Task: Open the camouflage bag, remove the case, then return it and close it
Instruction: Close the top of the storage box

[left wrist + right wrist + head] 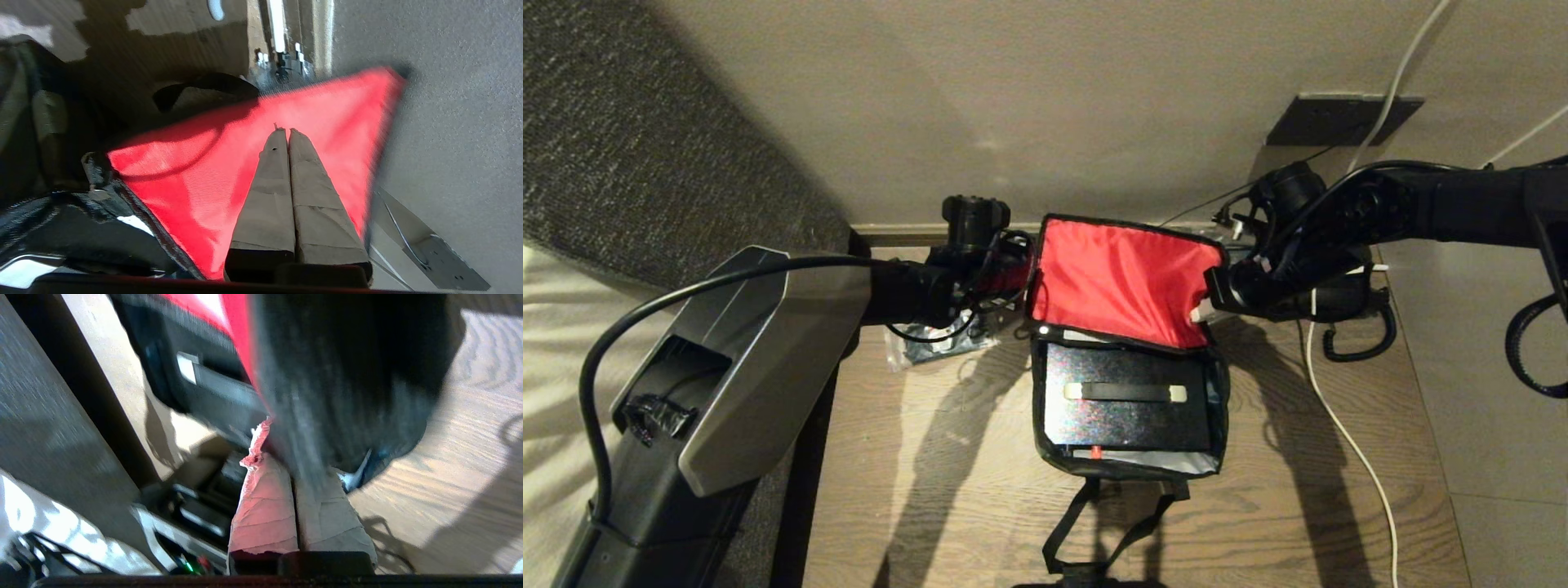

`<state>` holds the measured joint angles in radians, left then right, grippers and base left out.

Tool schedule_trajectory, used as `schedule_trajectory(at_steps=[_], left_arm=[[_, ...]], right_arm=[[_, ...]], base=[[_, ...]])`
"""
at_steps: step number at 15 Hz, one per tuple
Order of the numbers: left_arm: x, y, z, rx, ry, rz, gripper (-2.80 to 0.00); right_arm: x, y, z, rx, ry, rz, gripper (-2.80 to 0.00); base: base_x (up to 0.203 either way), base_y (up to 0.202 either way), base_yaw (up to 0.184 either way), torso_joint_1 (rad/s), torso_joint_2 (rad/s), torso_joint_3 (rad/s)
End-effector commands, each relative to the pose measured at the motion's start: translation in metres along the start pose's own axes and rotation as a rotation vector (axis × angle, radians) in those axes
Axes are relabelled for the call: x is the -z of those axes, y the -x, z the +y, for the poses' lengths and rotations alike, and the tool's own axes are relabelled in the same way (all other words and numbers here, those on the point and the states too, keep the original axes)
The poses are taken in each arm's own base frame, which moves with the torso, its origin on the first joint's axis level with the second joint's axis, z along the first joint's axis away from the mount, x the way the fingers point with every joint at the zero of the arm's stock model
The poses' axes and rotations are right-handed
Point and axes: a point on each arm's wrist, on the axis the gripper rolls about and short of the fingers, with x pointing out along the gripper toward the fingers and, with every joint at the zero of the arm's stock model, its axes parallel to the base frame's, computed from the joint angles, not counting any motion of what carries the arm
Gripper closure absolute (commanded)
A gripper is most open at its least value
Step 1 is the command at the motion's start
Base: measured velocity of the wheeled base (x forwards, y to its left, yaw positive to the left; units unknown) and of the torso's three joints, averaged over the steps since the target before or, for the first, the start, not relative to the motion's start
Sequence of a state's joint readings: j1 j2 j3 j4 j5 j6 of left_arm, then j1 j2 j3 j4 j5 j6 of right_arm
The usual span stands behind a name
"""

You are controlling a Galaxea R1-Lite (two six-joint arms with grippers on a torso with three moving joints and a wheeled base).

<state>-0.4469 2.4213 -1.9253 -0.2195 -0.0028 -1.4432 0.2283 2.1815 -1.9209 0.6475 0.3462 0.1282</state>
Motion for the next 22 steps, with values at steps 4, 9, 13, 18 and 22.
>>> schedule_trajectory(at_steps=[4,9,13,18,22], left_arm=[[-0.009,0.001,0.0,-0.005,0.012,-0.017,0.0],[-0.027,-0.001,0.007,-0.013,-0.01,-0.068,0.0],[-0.049,-0.009,0.018,0.019,-0.034,-0.123,0.0],[-0.048,-0.024,0.029,0.12,-0.036,-0.133,0.0],[-0.035,-0.034,0.039,0.141,-0.019,-0.11,0.0]], right_arm=[[0.011,0.018,0.006,0.003,0.067,0.077,0.0],[0.016,0.018,0.006,0.003,0.09,0.098,0.0],[0.018,0.019,0.011,-0.004,0.098,0.103,0.0],[0.02,0.026,0.015,-0.007,0.099,0.106,0.0],[0.018,0.029,0.017,-0.029,0.1,0.098,0.0]], base=[[0.0,0.0,0.0,0.0,0.0,0.0],[0.0,0.0,0.0,0.0,0.0,0.0],[0.0,0.0,0.0,0.0,0.0,0.0],[0.0,0.0,0.0,0.0,0.0,0.0],[0.0,0.0,0.0,0.0,0.0,0.0]])
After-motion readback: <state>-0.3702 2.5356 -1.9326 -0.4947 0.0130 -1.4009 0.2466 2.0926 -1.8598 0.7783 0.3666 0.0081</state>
